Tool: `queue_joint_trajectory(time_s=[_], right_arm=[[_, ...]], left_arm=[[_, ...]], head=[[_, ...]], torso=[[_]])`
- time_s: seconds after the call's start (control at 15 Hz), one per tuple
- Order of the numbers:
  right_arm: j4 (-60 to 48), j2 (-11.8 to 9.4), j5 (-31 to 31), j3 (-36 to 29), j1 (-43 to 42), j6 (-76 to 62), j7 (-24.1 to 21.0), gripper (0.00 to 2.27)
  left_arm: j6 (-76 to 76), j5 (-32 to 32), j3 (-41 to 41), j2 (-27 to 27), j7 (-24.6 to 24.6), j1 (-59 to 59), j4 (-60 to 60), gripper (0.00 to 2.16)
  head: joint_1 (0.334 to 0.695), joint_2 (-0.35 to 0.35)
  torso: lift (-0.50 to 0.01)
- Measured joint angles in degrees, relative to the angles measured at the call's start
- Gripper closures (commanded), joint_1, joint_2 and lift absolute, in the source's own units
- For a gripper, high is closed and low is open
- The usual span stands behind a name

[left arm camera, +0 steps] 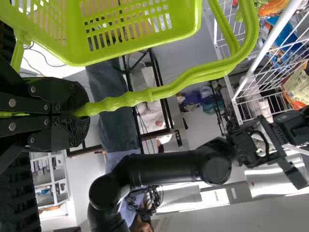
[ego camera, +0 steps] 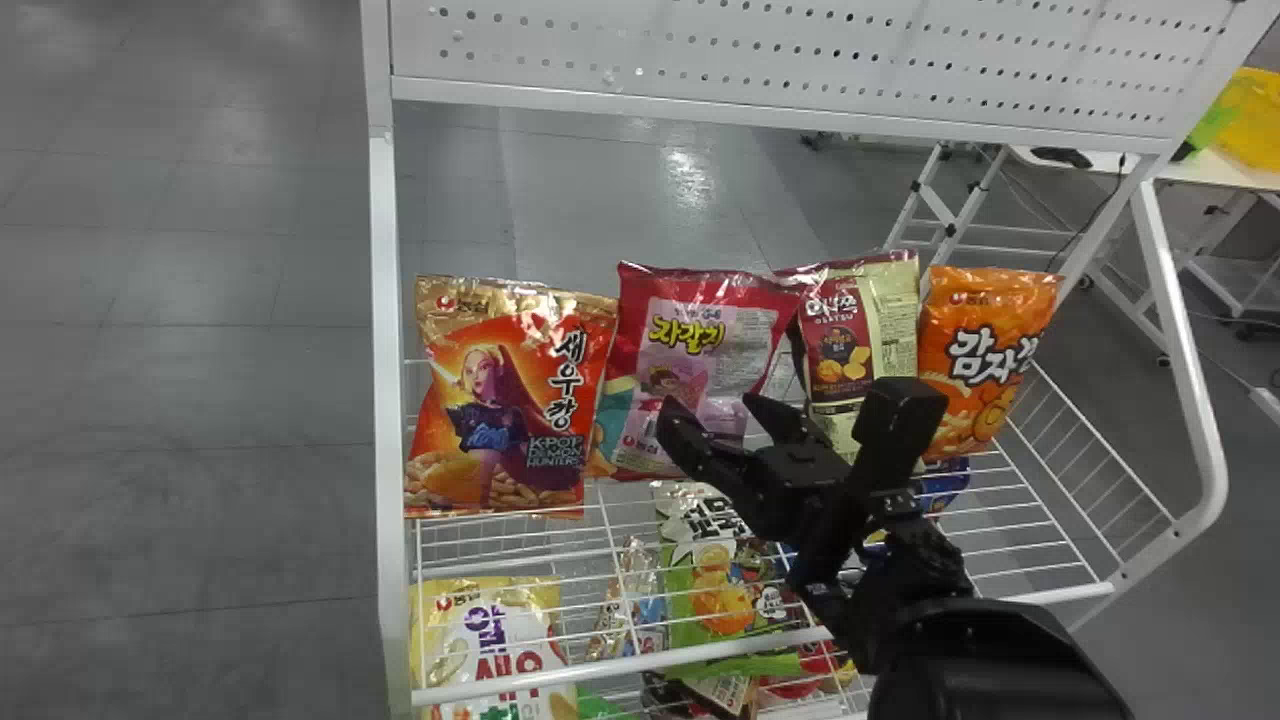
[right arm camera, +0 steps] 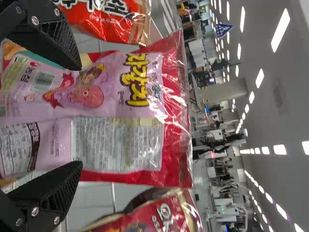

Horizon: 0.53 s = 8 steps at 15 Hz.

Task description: Hold basket handle with left hand then pick Jagalchi snack with right hand and place into basket

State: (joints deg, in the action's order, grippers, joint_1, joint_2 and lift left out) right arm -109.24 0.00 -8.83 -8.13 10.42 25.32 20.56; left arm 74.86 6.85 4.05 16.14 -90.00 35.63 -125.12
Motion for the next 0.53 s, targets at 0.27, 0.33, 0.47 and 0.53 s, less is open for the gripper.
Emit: queue_joint_trajectory(time_s=[0.27, 0.33, 0.47, 0.53], right_arm=[[4.46, 0.0, 3.1, 2.5, -4.27, 0.17, -1.93, 0.12], [5.29, 0.0, 3.7, 2.71, -4.91, 0.03, -2.47, 0.16], [6.49, 0.0, 4.56, 2.74, -6.03, 0.07, -3.29, 0.48], [6.86, 0.0, 4.88, 2.77, -6.44, 0.19, -3.54, 0.75]], left_arm=[[0.46, 0.0, 0.0, 0.15, 0.0, -0.27, -0.2, 2.15], [0.5, 0.0, 0.0, 0.28, 0.0, -0.34, -0.16, 2.15], [0.51, 0.0, -0.01, 0.55, 0.0, -0.38, 0.03, 2.15], [0.51, 0.0, -0.01, 0.67, 0.0, -0.38, 0.08, 2.15]], head=[[0.695, -0.185], [0.695, -0.184], [0.695, -0.187], [0.695, -0.187]], torso=[[-0.008], [-0.008], [-0.008], [-0.008]])
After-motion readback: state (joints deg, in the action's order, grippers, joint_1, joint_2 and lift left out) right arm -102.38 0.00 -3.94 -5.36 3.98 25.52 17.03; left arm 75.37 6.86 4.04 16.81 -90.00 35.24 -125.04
